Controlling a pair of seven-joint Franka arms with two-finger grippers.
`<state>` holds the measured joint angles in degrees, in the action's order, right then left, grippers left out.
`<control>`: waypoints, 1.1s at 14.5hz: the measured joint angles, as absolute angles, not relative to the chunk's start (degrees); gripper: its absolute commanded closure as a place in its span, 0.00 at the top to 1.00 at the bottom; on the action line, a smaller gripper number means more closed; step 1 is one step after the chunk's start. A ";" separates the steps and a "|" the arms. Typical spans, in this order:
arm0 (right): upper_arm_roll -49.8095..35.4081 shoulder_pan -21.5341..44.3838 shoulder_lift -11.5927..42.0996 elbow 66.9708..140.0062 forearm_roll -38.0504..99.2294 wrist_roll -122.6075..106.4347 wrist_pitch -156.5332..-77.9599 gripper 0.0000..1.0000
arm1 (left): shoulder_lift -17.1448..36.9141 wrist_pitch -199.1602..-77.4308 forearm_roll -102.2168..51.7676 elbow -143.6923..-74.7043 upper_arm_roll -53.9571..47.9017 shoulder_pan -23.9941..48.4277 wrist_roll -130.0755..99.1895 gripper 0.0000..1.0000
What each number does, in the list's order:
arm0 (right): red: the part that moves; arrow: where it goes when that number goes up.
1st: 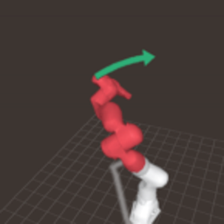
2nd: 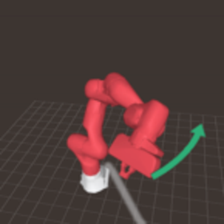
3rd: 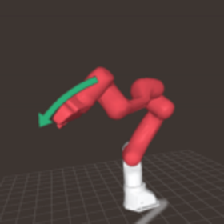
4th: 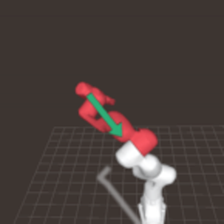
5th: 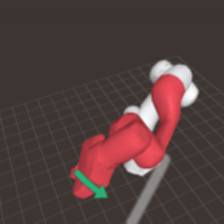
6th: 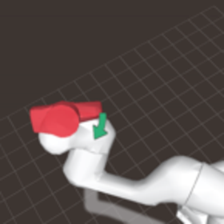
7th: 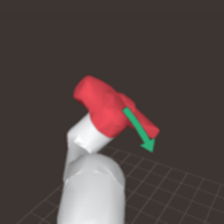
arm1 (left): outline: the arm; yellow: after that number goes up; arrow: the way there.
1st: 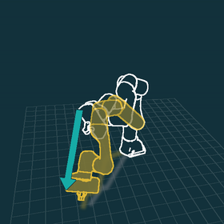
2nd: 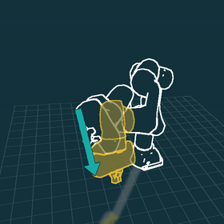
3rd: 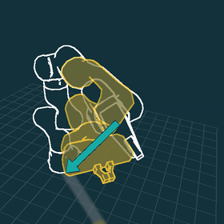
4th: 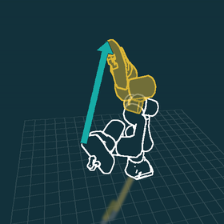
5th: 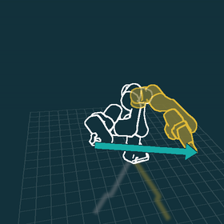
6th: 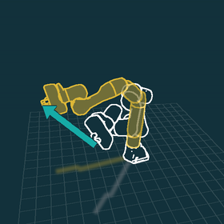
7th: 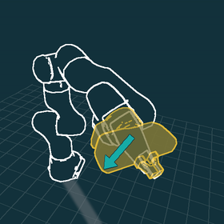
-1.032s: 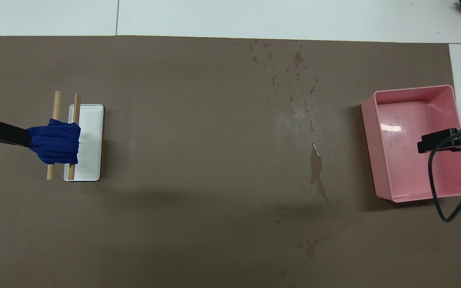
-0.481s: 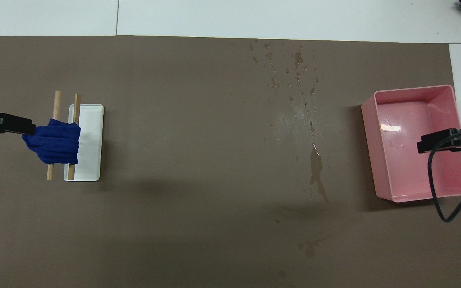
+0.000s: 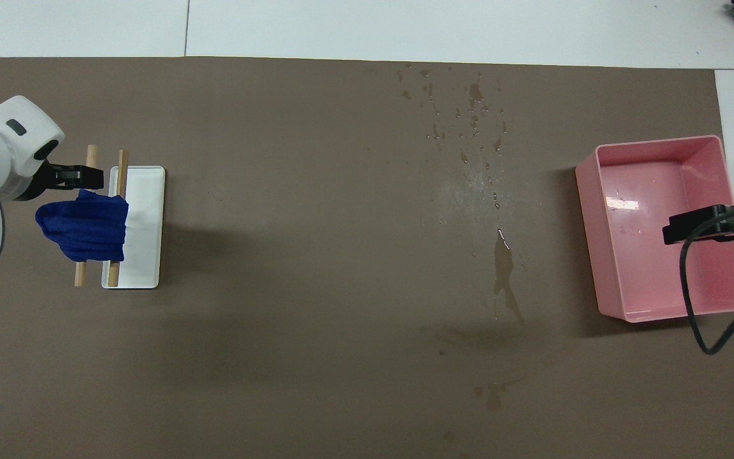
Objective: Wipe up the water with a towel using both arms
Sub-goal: 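Close the left gripper on the blue towel over the white tray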
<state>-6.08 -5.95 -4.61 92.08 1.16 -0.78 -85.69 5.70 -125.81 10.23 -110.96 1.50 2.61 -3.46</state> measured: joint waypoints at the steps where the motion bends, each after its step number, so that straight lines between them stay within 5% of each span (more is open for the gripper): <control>1: -6.12 -5.82 -4.61 92.08 1.16 -0.78 -85.69 1.00 | 5.73 -127.18 10.34 -112.59 1.55 2.59 -3.57 0.97; 10: -6.28 -4.61 -4.61 92.09 1.16 -0.78 -85.69 1.00 | 4.44 -126.32 10.49 -114.29 1.48 2.54 -3.78 0.00; 16: -6.28 -4.61 -4.61 92.32 1.16 -0.78 -85.67 1.00 | 3.91 -123.26 10.50 -113.77 1.48 2.56 -4.34 0.00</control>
<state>-6.28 -4.61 -4.61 92.32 1.16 -0.78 -85.67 3.91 -123.26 10.50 -113.77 1.48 2.56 -4.34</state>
